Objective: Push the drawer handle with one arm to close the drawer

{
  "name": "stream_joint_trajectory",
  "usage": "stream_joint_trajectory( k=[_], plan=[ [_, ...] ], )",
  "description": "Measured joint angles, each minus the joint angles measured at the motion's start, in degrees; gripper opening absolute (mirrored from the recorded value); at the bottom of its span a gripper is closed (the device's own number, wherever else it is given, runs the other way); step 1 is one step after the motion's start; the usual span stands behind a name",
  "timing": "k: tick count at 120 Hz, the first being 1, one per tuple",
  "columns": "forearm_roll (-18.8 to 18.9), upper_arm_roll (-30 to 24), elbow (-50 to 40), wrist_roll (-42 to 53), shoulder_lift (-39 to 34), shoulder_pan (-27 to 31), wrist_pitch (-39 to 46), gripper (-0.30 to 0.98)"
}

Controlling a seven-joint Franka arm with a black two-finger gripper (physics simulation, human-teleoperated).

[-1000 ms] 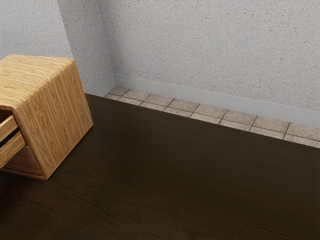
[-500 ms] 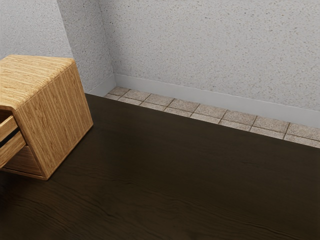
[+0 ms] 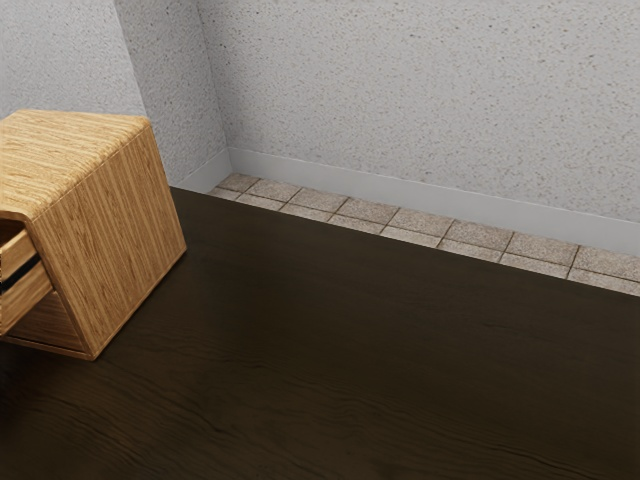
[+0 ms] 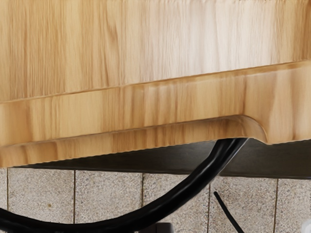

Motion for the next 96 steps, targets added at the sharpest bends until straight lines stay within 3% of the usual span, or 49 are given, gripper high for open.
stream_joint_trajectory(
  k=[96],
  plan=[
    [-8.20,-11.19,0.14,-6.93,5.46,8.86,2.41,-0.10]
  ],
)
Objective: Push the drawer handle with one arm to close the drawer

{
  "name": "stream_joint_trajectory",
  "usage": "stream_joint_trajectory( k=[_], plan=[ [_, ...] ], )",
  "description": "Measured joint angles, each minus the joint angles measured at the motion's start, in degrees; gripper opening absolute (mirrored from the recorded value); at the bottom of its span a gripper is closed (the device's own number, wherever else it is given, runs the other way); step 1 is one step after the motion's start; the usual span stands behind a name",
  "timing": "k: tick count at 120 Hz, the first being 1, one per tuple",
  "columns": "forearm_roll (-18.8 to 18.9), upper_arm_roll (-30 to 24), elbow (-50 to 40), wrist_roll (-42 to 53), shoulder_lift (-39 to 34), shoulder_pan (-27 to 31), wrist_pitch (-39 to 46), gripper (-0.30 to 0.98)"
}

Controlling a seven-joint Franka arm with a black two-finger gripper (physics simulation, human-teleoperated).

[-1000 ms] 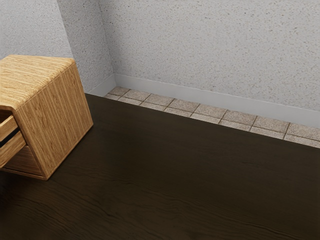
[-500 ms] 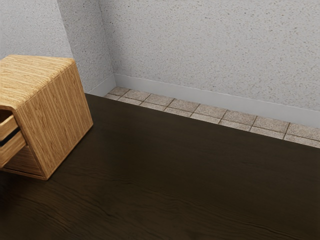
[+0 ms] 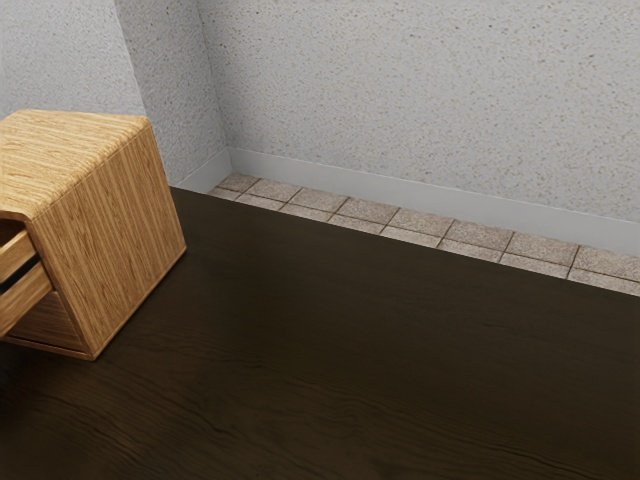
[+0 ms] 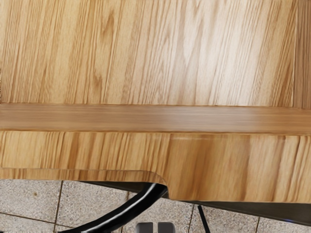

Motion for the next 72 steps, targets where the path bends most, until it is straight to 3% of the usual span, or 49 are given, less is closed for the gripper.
stream_joint_trajectory(
  k=[72],
  plan=[
    [-2.37,-0.88,3.14,-2.84,6.90,0.78,3.34,-0.10]
  ],
)
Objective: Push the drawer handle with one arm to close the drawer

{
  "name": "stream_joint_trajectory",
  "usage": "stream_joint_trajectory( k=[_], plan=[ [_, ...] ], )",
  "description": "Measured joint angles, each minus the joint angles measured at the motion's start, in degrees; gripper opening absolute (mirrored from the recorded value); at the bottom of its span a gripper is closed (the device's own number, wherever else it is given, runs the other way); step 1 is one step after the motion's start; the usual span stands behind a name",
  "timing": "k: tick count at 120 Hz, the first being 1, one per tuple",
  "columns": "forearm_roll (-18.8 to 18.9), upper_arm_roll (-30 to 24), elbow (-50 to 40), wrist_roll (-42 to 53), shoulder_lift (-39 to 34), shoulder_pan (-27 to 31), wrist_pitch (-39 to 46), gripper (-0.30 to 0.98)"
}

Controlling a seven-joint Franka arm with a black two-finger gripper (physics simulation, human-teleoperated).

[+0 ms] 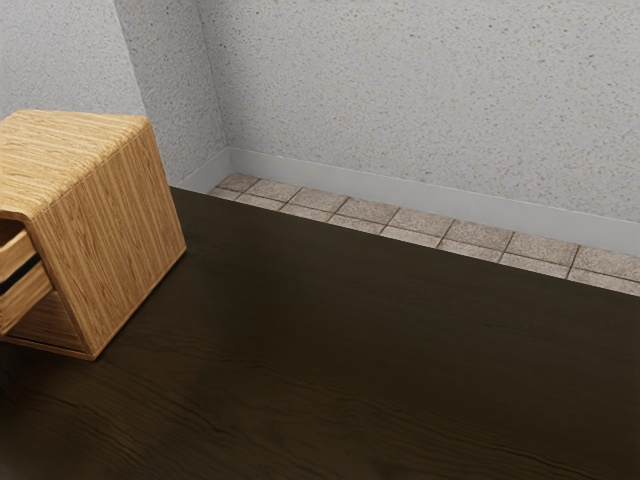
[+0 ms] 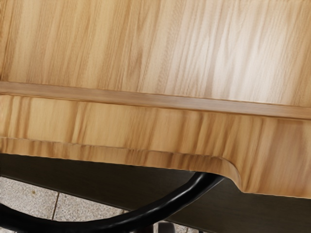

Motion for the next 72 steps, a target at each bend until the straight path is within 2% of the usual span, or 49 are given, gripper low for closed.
stream_joint_trajectory(
  k=[37,72],
  plan=[
    [-1.33,-0.10,2.08,-0.60,3.68,-0.38,1.48,-0.11],
    [-3.69,-2.46,4.79,-0.95,7.32,-0.06,2.69,-0.09]
  ],
)
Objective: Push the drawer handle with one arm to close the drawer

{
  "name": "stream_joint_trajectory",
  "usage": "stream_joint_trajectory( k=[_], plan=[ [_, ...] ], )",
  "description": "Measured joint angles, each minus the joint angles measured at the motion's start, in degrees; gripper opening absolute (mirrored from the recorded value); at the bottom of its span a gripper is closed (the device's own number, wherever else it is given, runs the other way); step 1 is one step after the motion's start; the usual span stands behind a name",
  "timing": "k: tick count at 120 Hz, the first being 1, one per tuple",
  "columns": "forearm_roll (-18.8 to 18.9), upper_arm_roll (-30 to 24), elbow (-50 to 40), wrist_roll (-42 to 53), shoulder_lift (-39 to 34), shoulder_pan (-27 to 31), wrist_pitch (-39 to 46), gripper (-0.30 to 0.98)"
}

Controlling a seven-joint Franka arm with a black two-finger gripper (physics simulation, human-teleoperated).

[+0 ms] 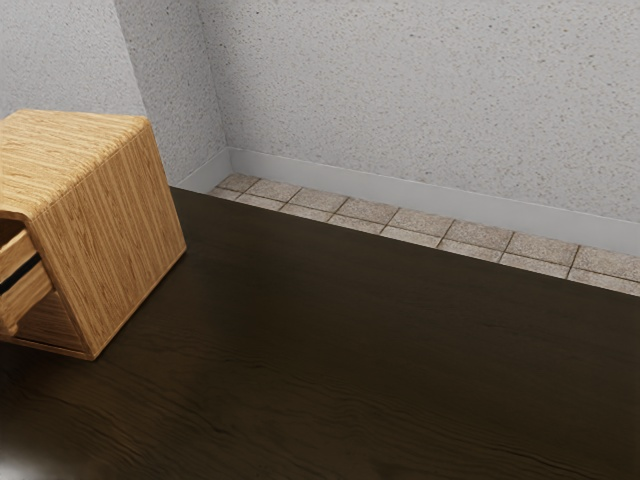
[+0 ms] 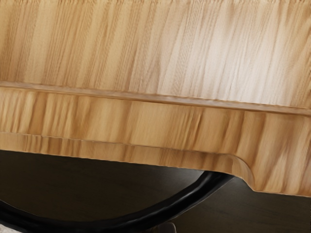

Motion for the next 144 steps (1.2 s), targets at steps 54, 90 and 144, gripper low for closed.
stream_joint_trajectory(
  k=[54,90,144],
  plan=[
    [-2.08,-1.21,3.73,-0.37,4.96,0.05,0.95,-0.10],
    [-3.66,-3.14,5.66,-0.57,7.17,0.06,1.46,-0.09],
    [-5.24,-4.30,10.24,-0.72,12.32,0.00,1.92,-0.11]
  ],
)
